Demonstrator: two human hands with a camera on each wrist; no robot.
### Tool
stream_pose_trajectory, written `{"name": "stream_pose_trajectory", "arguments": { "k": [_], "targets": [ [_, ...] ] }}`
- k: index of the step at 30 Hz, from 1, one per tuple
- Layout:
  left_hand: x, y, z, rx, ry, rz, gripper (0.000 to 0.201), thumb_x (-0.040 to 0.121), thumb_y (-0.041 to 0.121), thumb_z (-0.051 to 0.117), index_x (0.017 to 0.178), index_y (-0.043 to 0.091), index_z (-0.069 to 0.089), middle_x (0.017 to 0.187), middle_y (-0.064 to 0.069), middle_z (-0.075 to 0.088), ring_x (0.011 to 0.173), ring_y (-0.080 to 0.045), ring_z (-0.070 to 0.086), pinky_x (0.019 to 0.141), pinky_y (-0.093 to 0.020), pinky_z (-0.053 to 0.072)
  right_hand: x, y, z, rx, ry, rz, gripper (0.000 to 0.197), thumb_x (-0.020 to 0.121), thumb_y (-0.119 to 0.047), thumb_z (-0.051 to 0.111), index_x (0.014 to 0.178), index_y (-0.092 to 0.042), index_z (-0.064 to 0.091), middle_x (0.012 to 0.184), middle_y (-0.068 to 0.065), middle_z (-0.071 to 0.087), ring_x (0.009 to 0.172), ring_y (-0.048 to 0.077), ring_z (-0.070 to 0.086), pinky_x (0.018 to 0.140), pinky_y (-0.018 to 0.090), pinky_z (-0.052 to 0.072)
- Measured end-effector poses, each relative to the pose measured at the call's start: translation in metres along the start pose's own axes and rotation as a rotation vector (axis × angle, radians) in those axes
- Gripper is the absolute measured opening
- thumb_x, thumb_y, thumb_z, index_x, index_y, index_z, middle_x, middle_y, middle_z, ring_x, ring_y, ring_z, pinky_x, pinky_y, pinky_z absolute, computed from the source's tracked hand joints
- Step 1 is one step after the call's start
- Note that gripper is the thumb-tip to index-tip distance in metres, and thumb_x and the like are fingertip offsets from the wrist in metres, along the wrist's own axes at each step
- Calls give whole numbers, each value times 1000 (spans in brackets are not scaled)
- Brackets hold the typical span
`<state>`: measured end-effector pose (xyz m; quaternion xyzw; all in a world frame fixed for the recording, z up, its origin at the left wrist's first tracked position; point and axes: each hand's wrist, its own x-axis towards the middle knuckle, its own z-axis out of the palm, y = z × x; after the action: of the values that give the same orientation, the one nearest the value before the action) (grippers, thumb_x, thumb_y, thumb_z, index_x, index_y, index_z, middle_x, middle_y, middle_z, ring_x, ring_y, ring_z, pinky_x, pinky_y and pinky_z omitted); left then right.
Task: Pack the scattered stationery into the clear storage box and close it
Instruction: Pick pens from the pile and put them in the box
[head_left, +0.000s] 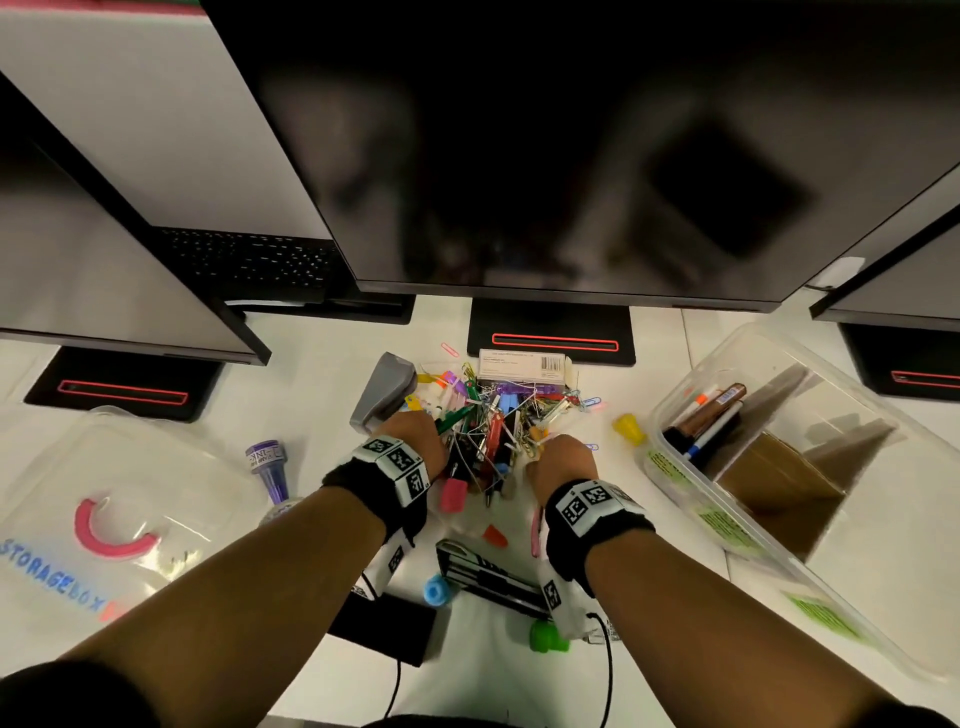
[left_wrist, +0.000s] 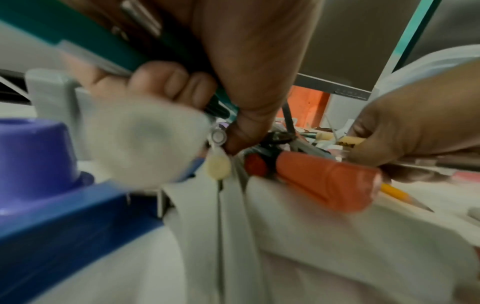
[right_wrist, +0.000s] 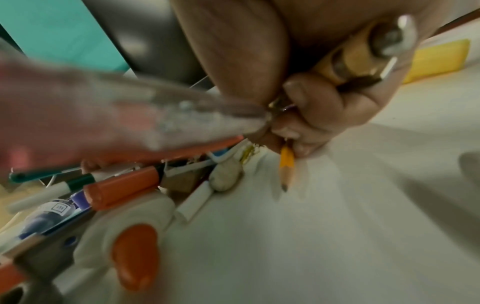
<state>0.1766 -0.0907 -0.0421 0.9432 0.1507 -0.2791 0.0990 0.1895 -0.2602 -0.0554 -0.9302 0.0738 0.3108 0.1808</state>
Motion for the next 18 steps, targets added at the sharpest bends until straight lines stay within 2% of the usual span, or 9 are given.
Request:
{"name": "stream_pose_trajectory", "arguments": {
  "k": [2,4,6,7,8,10,13,16,18],
  "targets": [
    [1,-4,-3,-25,-52,8,37,91,37,51,107,4,59,102,-12,63,96,-29,62,73,-30,46,-3,0,-4,15,-11,-7,35,97,-20,45,125,1,51,134,16,52,125,27,50,98,28,42],
    [2,-9,-10,-104,-95,-10,31,86,37,53,88,7,61,82,-9,60,77,-27,61,65,-28,48,-2,3,-11,112,-78,42,33,94,-18,49,120,0,57,126,15,58,119,28,55,84,27,46],
    [2,-15,-17,-209,-108,-25,29,85,33,52,66,10,53,65,-5,54,62,-22,55,55,-24,43,-1,9,-18,271,-112,80,16,92,-18,52,97,-9,64,100,9,63,93,24,62,63,22,43],
    [1,-18,-20,-253,-108,-38,32,85,31,52,60,12,48,60,-4,51,56,-19,51,51,-23,38,-2,12,-22,334,-122,100,15,92,-19,52,79,-15,59,84,4,59,75,18,59,58,21,41],
    [-1,-23,-23,-295,-100,-50,33,87,30,51,58,14,45,58,-3,48,53,-18,47,49,-23,34,-3,14,-26,378,-142,120,24,92,-19,51,68,-19,49,73,0,52,63,14,51,58,22,42],
    [-7,-31,-30,-384,-77,-71,35,88,29,51,58,13,44,59,-4,47,52,-20,43,47,-23,31,-9,18,-32,498,-158,151,30,92,-17,49,62,-19,44,65,0,47,55,14,44,59,26,44],
    [-14,-40,-38,-462,-84,-56,34,91,29,49,63,9,48,59,-5,50,53,-22,43,47,-24,31,-21,22,-33,741,-199,206,27,88,-4,42,61,-7,43,53,10,43,45,22,39,46,24,34],
    [-22,-51,-43,-557,-122,-7,27,85,30,54,71,8,54,53,-1,48,48,-18,42,49,-24,32,-37,18,-30,864,-240,226,18,86,-1,40,68,-4,42,59,13,41,48,26,47,47,26,45],
    [-25,-57,-42,-533,-110,-5,24,84,31,57,76,8,56,52,1,50,47,-18,45,49,-23,34,-41,8,-29,858,-221,164,19,83,6,42,65,-2,43,57,14,43,48,27,51,52,32,49]
  ]
}}
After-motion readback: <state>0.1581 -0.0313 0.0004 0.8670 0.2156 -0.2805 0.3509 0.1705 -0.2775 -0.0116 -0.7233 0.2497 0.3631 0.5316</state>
